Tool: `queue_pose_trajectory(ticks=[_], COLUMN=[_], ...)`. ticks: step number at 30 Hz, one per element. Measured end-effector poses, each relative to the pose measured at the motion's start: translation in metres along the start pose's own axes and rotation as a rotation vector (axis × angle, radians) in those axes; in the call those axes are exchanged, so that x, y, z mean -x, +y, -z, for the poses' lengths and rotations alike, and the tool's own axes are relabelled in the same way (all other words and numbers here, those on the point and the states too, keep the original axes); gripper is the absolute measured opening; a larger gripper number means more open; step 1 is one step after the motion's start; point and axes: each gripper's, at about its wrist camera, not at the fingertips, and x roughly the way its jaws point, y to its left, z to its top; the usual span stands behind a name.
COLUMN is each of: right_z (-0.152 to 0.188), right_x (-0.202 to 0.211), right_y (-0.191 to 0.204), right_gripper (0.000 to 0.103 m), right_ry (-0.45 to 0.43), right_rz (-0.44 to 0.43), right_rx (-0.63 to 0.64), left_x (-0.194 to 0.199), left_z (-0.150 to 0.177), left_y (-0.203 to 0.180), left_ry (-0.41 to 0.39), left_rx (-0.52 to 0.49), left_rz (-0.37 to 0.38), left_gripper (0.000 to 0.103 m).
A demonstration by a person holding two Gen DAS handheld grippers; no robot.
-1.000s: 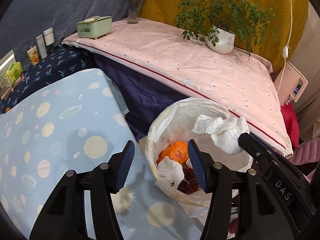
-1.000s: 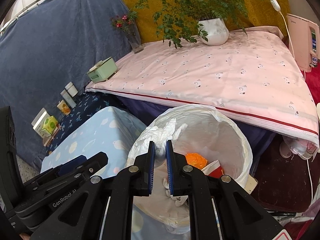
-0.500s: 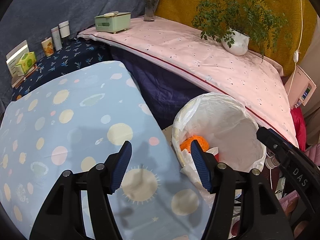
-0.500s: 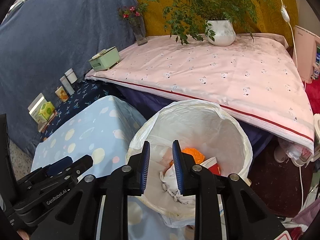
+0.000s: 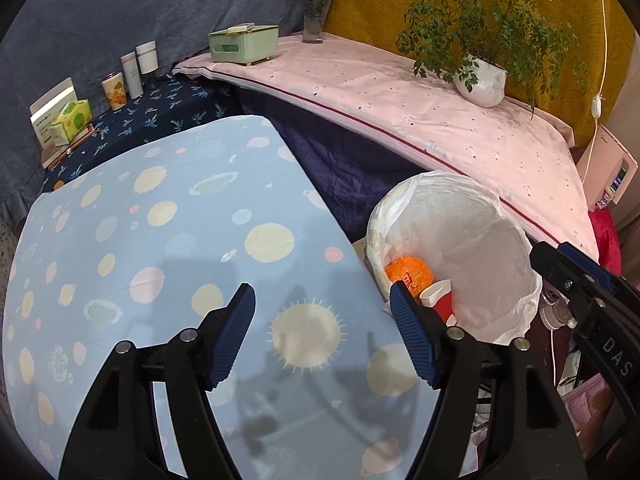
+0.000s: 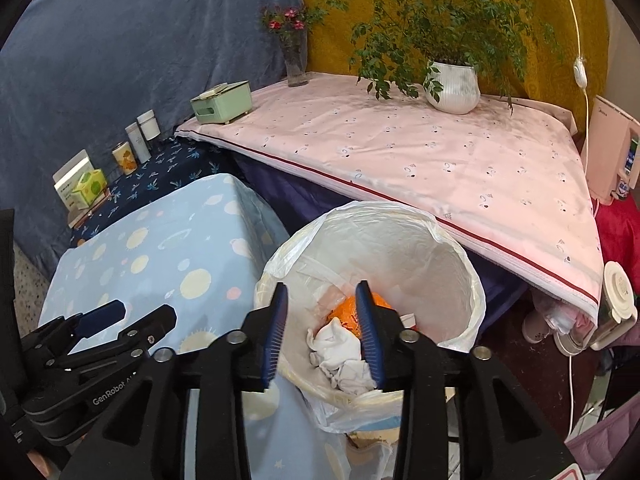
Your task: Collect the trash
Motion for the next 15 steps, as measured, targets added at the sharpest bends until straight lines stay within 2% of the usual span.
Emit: queue_pose_trajectory(ticks=[6,11,15], right_z=[0.007,0.015,0.02], right_x=[0.008,0.01,0.008], right_y=[0.006,0.008,0.009], right_gripper=[0.052,0.064,0.07], right_ry=[-0.001,0.004,0.016], right_rz=[0.042,0.078,0.096], right_rx=[0.049,0.074,0.08], left_x=[0.007,0.008,0.008], left_z=[0.01,0.017,0.021], left_y=[0.002,0.006,0.009], left_ry=[0.002,0.01,0.017], left_rx=[-0.02,-0.014,-0.011], left_rz=[-0.029,-0.028,-0.032], left_gripper=[0.073,0.074,0.074])
